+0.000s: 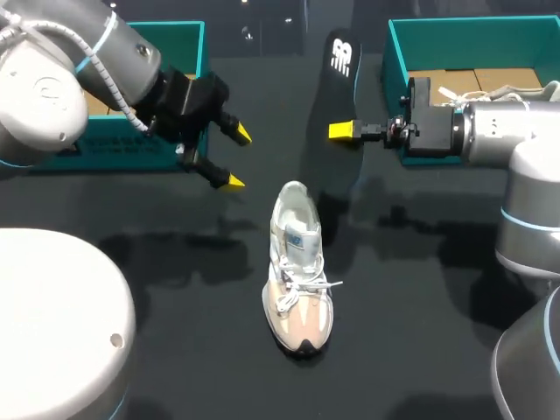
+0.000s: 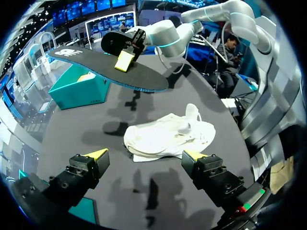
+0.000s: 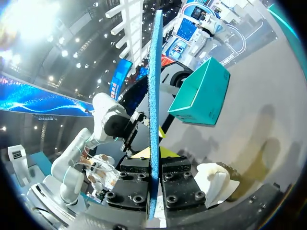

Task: Take the shoe out of the shoebox, open the shoe tongue, remove and reinsert the insole, then place the shoe into the shoebox

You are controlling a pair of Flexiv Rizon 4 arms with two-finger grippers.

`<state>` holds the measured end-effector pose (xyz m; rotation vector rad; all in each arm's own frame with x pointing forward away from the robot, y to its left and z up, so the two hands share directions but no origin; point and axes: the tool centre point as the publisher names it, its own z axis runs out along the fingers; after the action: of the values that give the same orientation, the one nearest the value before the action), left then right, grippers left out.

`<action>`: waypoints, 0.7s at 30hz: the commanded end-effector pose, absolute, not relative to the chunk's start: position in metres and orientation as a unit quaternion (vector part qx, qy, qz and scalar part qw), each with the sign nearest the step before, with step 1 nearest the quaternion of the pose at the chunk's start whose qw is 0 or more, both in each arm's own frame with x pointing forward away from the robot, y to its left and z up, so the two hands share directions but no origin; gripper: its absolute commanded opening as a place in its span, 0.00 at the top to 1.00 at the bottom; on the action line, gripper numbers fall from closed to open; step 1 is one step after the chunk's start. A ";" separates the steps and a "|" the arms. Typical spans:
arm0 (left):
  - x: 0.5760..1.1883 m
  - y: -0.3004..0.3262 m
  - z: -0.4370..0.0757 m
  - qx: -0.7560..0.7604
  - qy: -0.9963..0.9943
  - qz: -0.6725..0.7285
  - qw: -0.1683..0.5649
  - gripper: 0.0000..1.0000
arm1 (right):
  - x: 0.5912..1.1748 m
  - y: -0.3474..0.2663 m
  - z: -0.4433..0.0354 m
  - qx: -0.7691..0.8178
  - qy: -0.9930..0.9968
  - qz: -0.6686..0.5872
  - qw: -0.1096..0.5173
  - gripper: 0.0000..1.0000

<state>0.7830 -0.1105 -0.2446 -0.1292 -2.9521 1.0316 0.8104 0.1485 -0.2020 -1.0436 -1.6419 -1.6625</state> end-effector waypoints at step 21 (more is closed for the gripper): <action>0.779 -0.127 -0.302 -0.073 -0.954 0.290 -0.017 0.00 | 0.815 0.169 -0.219 -0.343 -0.632 -0.631 0.292 1.00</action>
<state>0.7760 -0.1253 -0.2886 -0.2325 -3.0355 0.8968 0.8101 0.1620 -0.2110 -0.9301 -1.6939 -1.6679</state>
